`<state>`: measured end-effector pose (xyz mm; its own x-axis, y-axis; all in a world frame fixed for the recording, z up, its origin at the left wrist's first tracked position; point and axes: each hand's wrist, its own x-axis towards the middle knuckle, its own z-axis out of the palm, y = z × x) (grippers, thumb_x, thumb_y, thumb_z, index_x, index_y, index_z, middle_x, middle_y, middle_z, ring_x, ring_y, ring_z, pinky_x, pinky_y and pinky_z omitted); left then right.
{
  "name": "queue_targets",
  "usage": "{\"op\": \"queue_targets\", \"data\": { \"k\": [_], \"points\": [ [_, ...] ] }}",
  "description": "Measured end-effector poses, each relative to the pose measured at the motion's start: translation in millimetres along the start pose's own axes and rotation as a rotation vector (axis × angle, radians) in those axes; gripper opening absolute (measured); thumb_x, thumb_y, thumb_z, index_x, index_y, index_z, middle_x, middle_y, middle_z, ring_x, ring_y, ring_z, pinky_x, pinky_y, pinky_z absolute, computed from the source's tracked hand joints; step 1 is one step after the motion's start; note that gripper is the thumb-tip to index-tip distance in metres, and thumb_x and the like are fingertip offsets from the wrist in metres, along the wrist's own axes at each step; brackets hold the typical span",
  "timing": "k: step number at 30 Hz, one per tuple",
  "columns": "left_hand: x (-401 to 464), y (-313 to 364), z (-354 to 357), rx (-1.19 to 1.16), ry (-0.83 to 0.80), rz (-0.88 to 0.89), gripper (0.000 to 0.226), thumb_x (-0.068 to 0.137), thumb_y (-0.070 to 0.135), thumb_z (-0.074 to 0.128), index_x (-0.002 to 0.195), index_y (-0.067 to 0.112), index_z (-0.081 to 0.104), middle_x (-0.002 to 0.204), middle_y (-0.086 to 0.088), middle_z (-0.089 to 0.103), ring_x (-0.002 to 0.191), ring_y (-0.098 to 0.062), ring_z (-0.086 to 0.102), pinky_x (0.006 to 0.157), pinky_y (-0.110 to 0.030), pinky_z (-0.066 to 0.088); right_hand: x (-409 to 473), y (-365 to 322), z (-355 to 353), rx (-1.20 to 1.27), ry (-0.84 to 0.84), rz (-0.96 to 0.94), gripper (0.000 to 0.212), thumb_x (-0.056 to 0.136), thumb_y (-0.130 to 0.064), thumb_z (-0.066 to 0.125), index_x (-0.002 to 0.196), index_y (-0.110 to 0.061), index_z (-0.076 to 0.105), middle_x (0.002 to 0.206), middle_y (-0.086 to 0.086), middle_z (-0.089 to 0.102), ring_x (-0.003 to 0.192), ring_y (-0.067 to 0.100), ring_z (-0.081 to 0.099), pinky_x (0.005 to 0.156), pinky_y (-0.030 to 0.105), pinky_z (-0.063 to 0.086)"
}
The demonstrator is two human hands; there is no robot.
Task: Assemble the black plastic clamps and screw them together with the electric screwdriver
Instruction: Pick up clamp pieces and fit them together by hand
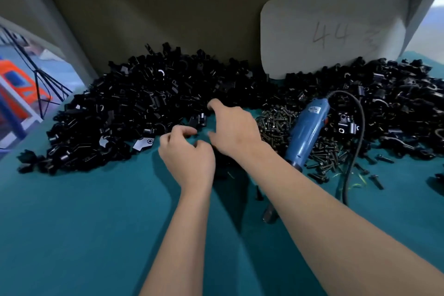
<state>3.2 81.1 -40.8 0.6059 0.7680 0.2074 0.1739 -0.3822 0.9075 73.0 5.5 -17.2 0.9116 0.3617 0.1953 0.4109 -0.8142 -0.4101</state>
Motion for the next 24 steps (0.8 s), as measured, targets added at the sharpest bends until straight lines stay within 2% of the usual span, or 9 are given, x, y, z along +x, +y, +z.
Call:
{"op": "queue_targets", "data": {
  "k": [2, 5, 9, 13, 16, 19, 21, 22, 24],
  "points": [
    [4, -1, 1, -0.066, -0.001, -0.080, 0.029, 0.078, 0.002, 0.058, 0.099, 0.021, 0.066, 0.110, -0.008, 0.063, 0.104, -0.036, 0.062, 0.095, -0.050, 0.050, 11, -5, 5, -0.025, -0.031, -0.030, 0.055, 0.090, -0.037, 0.077, 0.139, -0.026, 0.053, 0.110, 0.012, 0.070, 0.103, 0.040, 0.067, 0.075, 0.039, 0.046],
    [5, -2, 0, -0.107, 0.030, -0.090, 0.027, 0.078, 0.002, 0.059, 0.098, 0.020, 0.065, 0.107, -0.011, 0.066, 0.100, -0.035, 0.063, 0.094, -0.051, 0.050, 19, -6, 12, -0.037, -0.009, -0.043, 0.044, 0.092, -0.045, 0.075, 0.128, -0.025, 0.063, 0.111, 0.008, 0.072, 0.104, 0.036, 0.068, 0.072, 0.035, 0.041],
    [3, -3, -1, -0.103, 0.049, -0.063, 0.028, 0.082, 0.002, 0.063, 0.101, 0.021, 0.064, 0.109, 0.004, 0.056, 0.107, -0.028, 0.059, 0.096, -0.044, 0.050, 14, -3, 9, 0.002, 0.076, -0.059, 0.022, 0.096, -0.042, 0.069, 0.113, -0.028, 0.069, 0.099, 0.002, 0.072, 0.094, 0.030, 0.070, 0.068, 0.032, 0.039],
    [2, -7, -1, 0.042, 0.009, 0.226, 0.042, 0.084, 0.005, 0.068, 0.123, 0.022, 0.064, 0.124, 0.003, 0.054, 0.114, -0.016, 0.045, 0.100, -0.028, 0.038, -5, 9, -16, -0.034, 0.095, -0.110, 0.027, 0.095, -0.053, 0.066, 0.109, -0.031, 0.075, 0.089, -0.001, 0.071, 0.086, 0.028, 0.069, 0.066, 0.032, 0.038],
    [-1, 0, 3, -0.028, -0.171, 0.393, 0.040, 0.089, 0.007, 0.074, 0.126, 0.022, 0.071, 0.115, 0.008, 0.064, 0.103, -0.016, 0.063, 0.093, -0.031, 0.052, -22, 26, -44, 0.019, 0.056, -0.084, 0.029, 0.094, -0.058, 0.065, 0.093, -0.031, 0.076, 0.082, -0.005, 0.069, 0.083, 0.025, 0.067, 0.065, 0.033, 0.045],
    [-9, 8, 11, -0.273, -0.293, 0.267, 0.028, 0.089, 0.007, 0.078, 0.114, 0.020, 0.077, 0.089, 0.006, 0.074, 0.068, -0.009, 0.069, 0.066, -0.025, 0.055, -38, 44, -70, 0.145, 0.053, -0.056, 0.035, 0.090, -0.062, 0.069, 0.094, -0.028, 0.073, 0.091, -0.008, 0.071, 0.092, 0.016, 0.066, 0.073, 0.033, 0.049],
    [-18, 15, 18, -0.530, -0.361, 0.067, 0.017, 0.088, 0.007, 0.080, 0.104, 0.012, 0.076, 0.081, -0.001, 0.076, 0.062, -0.011, 0.069, 0.062, -0.022, 0.055, -47, 57, -82, 0.337, 0.062, -0.004, 0.042, 0.087, -0.065, 0.070, 0.100, -0.025, 0.068, 0.097, -0.010, 0.068, 0.091, 0.010, 0.062, 0.075, 0.031, 0.048],
    [-24, 19, 20, -0.652, -0.418, -0.040, 0.010, 0.090, 0.013, 0.080, 0.098, 0.010, 0.075, 0.078, -0.004, 0.075, 0.060, -0.013, 0.068, 0.060, -0.021, 0.055, -51, 64, -87, 0.486, 0.038, 0.043, 0.041, 0.089, -0.060, 0.071, 0.104, -0.023, 0.065, 0.097, -0.009, 0.066, 0.083, 0.008, 0.061, 0.072, 0.029, 0.048],
    [-33, 24, 21, -0.785, -0.527, -0.208, 0.021, 0.098, 0.030, 0.069, 0.092, 0.010, 0.070, 0.072, -0.006, 0.071, 0.055, -0.014, 0.062, 0.051, -0.021, 0.050, -58, 79, -95, 0.778, -0.067, 0.126, 0.023, 0.099, -0.033, 0.069, 0.114, -0.018, 0.059, 0.100, 0.000, 0.059, 0.068, 0.011, 0.055, 0.065, 0.029, 0.046]
  ]
}}
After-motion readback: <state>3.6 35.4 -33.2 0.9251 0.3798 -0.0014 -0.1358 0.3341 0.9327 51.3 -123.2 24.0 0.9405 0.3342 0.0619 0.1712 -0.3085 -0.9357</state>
